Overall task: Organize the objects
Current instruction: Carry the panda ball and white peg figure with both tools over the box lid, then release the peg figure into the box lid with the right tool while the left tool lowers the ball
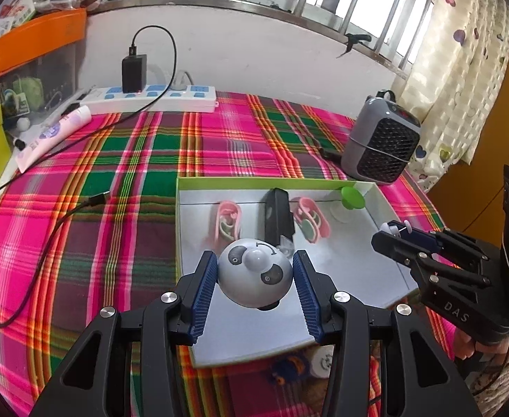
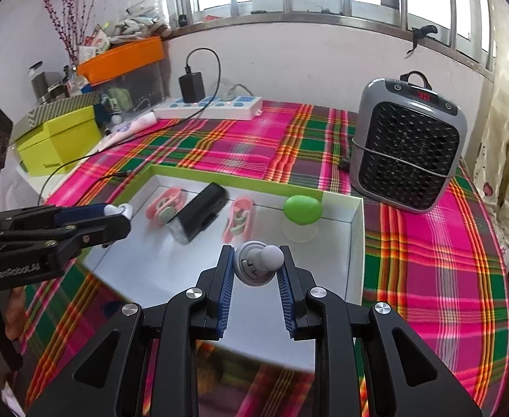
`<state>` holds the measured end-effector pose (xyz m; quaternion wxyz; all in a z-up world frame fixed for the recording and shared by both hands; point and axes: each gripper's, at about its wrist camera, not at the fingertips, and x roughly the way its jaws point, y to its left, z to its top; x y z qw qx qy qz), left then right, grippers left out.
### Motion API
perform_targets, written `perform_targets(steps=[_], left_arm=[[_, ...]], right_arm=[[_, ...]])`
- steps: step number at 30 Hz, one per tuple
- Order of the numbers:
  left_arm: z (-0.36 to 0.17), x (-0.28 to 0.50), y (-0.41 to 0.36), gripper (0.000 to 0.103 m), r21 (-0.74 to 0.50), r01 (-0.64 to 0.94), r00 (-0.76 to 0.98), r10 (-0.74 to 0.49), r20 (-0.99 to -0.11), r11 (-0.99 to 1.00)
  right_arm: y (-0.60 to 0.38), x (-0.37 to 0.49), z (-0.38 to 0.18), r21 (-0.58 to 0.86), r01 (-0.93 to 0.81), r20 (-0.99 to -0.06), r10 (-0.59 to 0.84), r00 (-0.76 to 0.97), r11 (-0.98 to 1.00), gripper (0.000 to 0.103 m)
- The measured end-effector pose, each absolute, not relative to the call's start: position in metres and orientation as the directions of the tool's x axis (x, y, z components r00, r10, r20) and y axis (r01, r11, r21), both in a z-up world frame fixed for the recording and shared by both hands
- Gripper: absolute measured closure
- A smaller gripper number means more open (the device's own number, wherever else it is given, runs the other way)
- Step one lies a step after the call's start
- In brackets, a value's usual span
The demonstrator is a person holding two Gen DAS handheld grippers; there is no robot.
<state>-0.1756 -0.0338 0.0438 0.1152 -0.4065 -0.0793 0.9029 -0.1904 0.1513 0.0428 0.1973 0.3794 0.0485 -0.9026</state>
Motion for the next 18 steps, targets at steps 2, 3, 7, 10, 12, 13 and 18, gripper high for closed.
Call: perform_targets(steps=[2,3,7,10,12,13,18], left_arm=[[0.041,-0.180,-0.035,0.059,-0.233,-0.140,-0.638,0.268,-0.722,-0.962],[0.040,-0.182,-0.034,0.059,-0.230,-0.142,-0.636,0.267,-0.724,-0.963],[0.035,-0.190,-0.035,0.059,-0.225,-0.143,-0.628,0.264,-0.732,-0.964],[0.029,-0.194,-0.034,0.059,-0.233,-0.152,-0.615,0.276,-0.738,-0.961],[0.027,-0.196,-0.032,0.059,-0.229,-0.159,-0.611,0.278,-0.741,-0.960],[0.026,-0.196,-0.031,0.059,-0.224,-0.162,-0.610,0.276,-0.743,-0.961],[0.026,-0.197,-0.030,0.059,-0.213,-0.165,-0.615,0.270,-0.741,-0.963]], right_arm=[[0.151,-0.196,0.040,0.063,0.389,-0.710,-0.315,-0.630,-0.919,0.077],[0.151,-0.199,0.039,0.063,0.388,-0.713,-0.313,-0.627,-0.920,0.077],[0.151,-0.210,0.033,0.060,0.383,-0.727,-0.304,-0.616,-0.922,0.077],[0.151,-0.216,0.029,0.061,0.381,-0.734,-0.300,-0.610,-0.923,0.077],[0.150,-0.218,0.027,0.057,0.382,-0.737,-0.297,-0.607,-0.923,0.077],[0.150,-0.219,0.026,0.053,0.382,-0.741,-0.292,-0.605,-0.923,0.077],[0.148,-0.224,0.023,0.047,0.375,-0.749,-0.282,-0.600,-0.926,0.077]])
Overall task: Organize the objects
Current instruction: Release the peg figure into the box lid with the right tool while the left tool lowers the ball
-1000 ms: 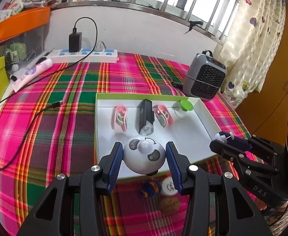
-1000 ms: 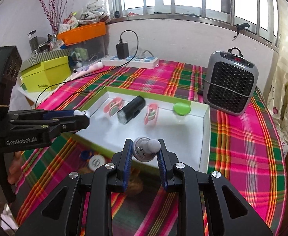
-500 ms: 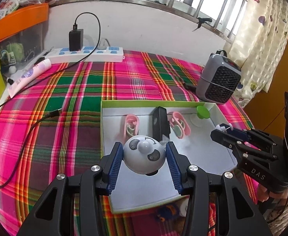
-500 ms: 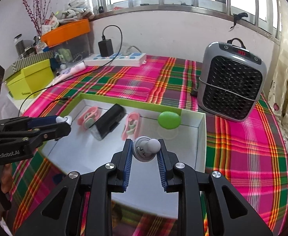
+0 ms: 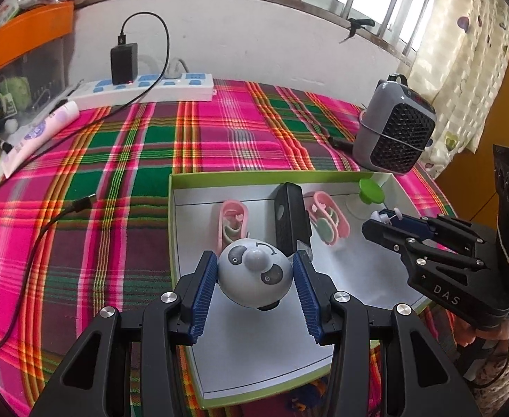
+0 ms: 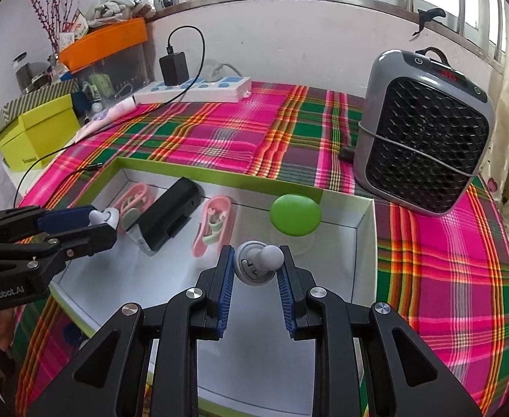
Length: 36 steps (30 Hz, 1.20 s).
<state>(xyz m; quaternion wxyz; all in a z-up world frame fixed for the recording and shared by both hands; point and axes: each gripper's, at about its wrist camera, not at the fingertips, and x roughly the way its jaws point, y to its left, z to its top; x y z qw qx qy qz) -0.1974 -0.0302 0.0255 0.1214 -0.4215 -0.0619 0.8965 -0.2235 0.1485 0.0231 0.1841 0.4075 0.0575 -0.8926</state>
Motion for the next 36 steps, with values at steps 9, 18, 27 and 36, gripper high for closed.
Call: perform_targets(steps=[9,18,27,36], left_arm=[[0.024,-0.196,-0.022,0.059,-0.130,-0.175,-0.629,0.213,-0.748,-0.976],[0.021,-0.194,-0.009,0.059,-0.001,-0.185,-0.652,0.123,-0.748,-0.983],[0.019,-0.194,-0.006,0.061,0.031,-0.186,-0.656,0.101,-0.748,-0.982],[0.019,-0.194,-0.006,0.061,0.029,-0.186,-0.655,0.102,-0.748,-0.982]], right_arm=[[0.144,-0.224,0.020,0.010,0.370,-0.749,-0.252,-0.613,-0.929,0.077],[0.140,-0.225,0.014,-0.040,0.370,-0.753,-0.215,-0.622,-0.928,0.077],[0.140,-0.228,0.010,-0.041,0.372,-0.760,-0.212,-0.614,-0.927,0.077],[0.138,-0.228,0.010,-0.050,0.371,-0.764,-0.204,-0.612,-0.927,0.077]])
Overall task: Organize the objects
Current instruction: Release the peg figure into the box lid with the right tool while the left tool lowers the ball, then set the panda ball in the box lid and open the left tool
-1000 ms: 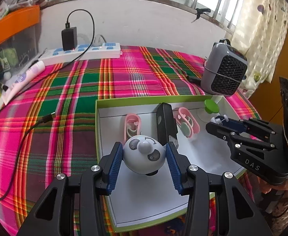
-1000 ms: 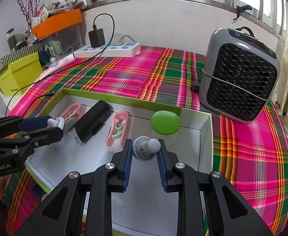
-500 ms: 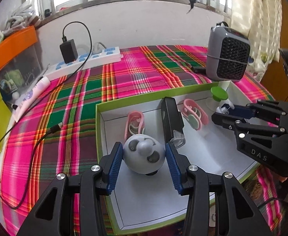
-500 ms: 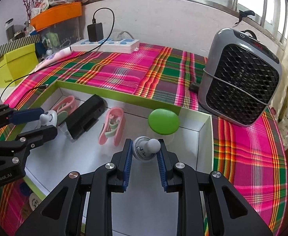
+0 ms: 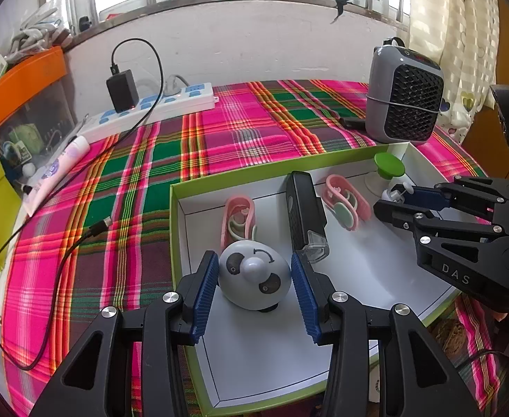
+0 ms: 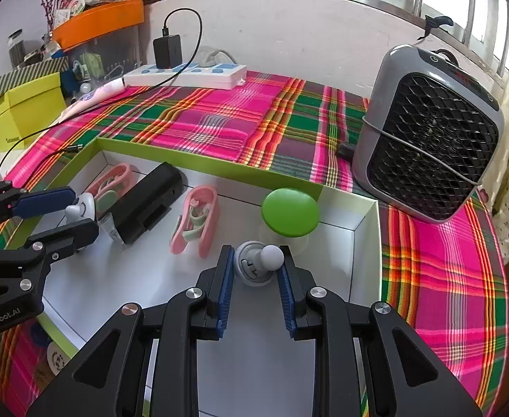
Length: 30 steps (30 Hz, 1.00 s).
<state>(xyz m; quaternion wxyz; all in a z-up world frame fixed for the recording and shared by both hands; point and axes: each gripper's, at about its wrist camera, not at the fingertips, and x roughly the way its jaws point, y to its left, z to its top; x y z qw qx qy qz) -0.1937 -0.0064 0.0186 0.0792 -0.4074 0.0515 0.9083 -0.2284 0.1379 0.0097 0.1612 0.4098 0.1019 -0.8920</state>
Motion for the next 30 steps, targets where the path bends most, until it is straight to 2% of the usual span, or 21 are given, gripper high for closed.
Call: perform_targets(steps=[11,13,15,17,30], left_arm=[[0.0181,-0.1935,-0.0066,0.061,0.028,-0.186,-0.655,0.103,-0.748,-0.982],[0.0183,-0.1934,-0.0067,0.061,0.025,-0.186,-0.655,0.104,-0.749,-0.982],[0.0184,-0.1934,-0.0068,0.061,0.027,-0.186,-0.654,0.103,-0.749,-0.982],[0.0187,-0.1936,-0.0069,0.061,0.023,-0.185,-0.654,0.105,-0.749,-0.982],[0.0197,-0.1899,-0.0105,0.061,-0.007,-0.184,-0.653,0.127,-0.747,-0.983]], right_arm=[[0.1374,-0.2288,0.0108,-0.054,0.367,-0.764,-0.198,-0.614,-0.929,0.077],[0.1368,-0.2286,0.0109,-0.057,0.371,-0.763,-0.200,-0.615,-0.927,0.074],[0.1359,-0.2282,0.0109,-0.067,0.371,-0.761,-0.193,-0.619,-0.926,0.060],[0.1363,-0.2291,0.0111,-0.067,0.366,-0.760,-0.191,-0.621,-0.928,0.054],[0.1418,-0.2282,0.0117,-0.045,0.342,-0.759,-0.191,-0.623,-0.939,0.054]])
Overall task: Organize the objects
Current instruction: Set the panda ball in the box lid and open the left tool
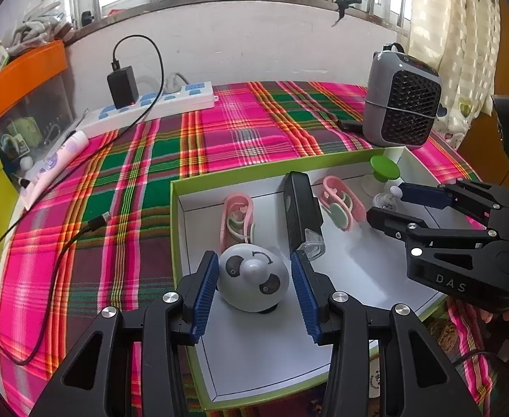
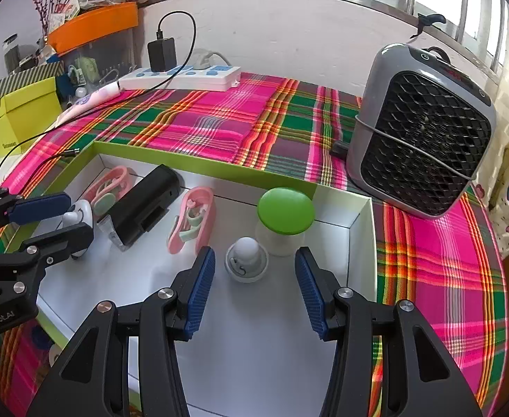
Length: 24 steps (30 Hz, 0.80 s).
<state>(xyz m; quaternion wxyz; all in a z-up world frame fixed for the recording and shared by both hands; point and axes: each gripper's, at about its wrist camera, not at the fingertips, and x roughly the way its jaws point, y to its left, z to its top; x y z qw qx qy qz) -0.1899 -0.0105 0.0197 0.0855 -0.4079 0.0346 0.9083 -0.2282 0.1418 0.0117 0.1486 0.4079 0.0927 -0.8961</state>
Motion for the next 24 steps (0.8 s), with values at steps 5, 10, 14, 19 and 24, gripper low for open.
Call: perform_targets(steps=[5,10,14,19,24], left_arm=[[0.020,-0.189,-0.010,0.061,-0.010,-0.188,-0.653,0.133,-0.746,-0.982],[0.021,-0.189,-0.009,0.061,-0.012,-0.187,-0.653,0.134,-0.745,-0.982],[0.022,-0.187,-0.010,0.061,-0.012,-0.184,-0.660,0.133,-0.740,-0.983],[0.025,-0.184,-0.011,0.060,-0.005,-0.174,-0.672,0.122,-0.730,-0.985],[0.027,-0.182,-0.011,0.060,-0.007,-0.177,-0.678,0.127,-0.724,-0.984]], right_arm=[[0.143,-0.226,0.013,-0.039,0.333,-0.757,-0.190,-0.626,-0.942,0.054],[0.144,-0.224,0.015,-0.034,0.324,-0.752,-0.189,-0.631,-0.946,0.054],[0.144,-0.223,0.015,-0.032,0.320,-0.751,-0.188,-0.633,-0.947,0.054],[0.143,-0.219,0.016,-0.032,0.318,-0.744,-0.190,-0.640,-0.948,0.054],[0.145,-0.215,0.018,-0.024,0.310,-0.737,-0.193,-0.647,-0.950,0.054]])
